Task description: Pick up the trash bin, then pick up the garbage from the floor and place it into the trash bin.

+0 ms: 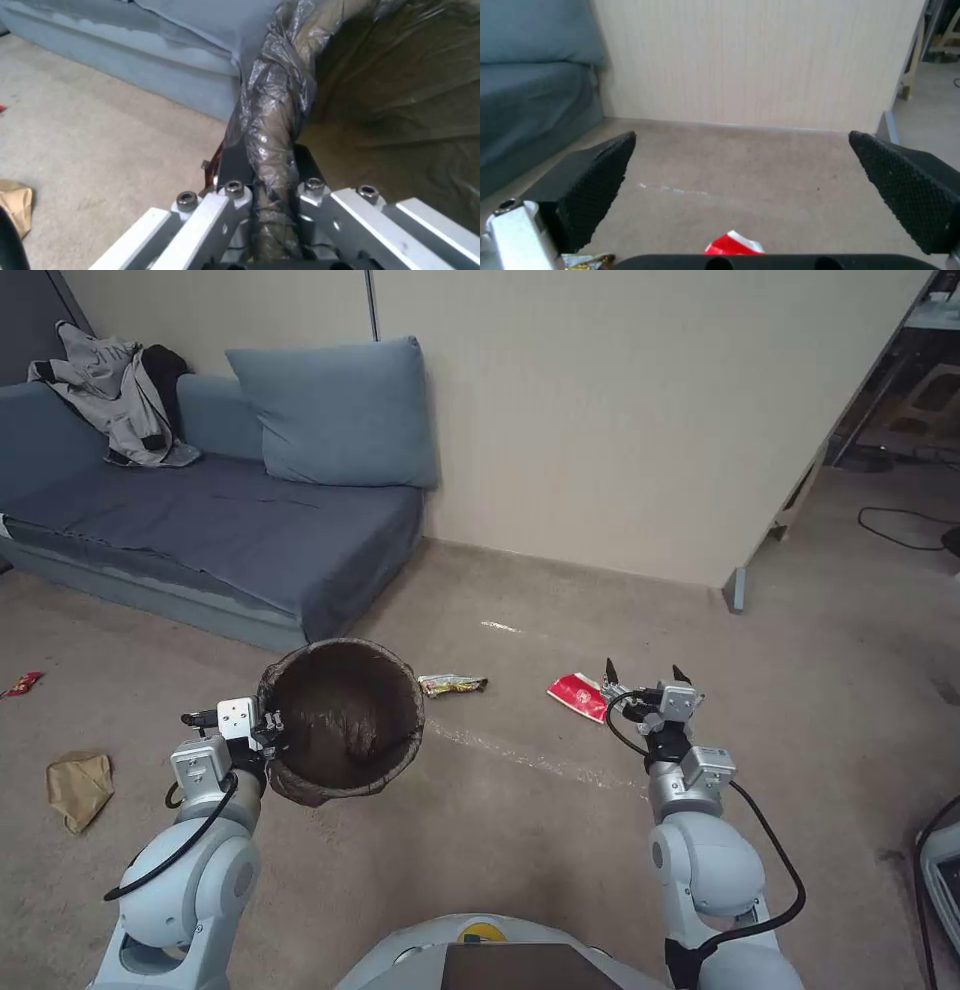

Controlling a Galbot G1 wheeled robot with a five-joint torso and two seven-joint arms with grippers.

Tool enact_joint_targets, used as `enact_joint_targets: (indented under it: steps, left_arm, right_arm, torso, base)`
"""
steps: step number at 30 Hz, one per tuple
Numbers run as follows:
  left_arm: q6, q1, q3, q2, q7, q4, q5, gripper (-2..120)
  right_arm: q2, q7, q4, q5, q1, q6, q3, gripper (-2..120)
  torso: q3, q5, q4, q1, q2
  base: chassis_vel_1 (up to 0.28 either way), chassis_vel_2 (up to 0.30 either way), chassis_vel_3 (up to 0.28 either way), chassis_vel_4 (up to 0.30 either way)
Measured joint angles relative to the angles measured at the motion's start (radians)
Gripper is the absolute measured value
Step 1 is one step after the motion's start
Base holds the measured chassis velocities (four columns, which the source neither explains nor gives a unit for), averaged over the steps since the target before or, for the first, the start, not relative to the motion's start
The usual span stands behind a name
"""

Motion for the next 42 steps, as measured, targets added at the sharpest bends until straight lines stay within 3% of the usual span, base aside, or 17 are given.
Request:
enact_joint_targets:
  steps: [42]
  left_arm:
    - [0.002,-0.004,-0.034,0.000,0.004,0.003,-0.018,5]
  right_arm:
    - [0.003,0.000,0.002,-0.002,-0.003,0.003,0.002,100]
  torso:
    - [0.000,0.0000,0.0000,0.000,0.000]
  base:
    - [-0.084,0.088,0.089,-0.084]
